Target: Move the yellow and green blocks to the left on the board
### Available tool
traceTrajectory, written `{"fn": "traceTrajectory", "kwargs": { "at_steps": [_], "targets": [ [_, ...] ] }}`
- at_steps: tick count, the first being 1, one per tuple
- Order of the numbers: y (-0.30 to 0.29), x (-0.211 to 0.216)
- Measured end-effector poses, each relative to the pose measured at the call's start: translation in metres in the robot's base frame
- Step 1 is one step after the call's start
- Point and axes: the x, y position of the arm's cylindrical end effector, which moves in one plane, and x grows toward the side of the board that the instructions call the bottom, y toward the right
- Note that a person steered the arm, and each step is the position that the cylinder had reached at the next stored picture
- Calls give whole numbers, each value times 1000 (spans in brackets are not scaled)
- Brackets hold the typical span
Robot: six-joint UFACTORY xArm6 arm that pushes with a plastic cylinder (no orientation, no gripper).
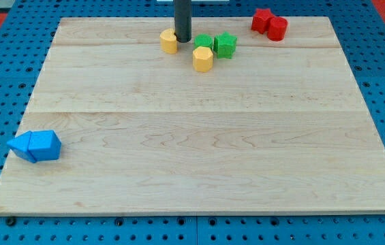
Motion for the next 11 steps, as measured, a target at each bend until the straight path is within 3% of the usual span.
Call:
{"fn": "traceTrajectory", "kwargs": {
  "at_steps": [2,4,6,7,8,9,10,11],
  "targets": [
    [82,-10],
    [133,7],
    [139,26],
    [81,66],
    [11,80],
    [25,63],
    [92,79],
    [109,71]
  ]
}}
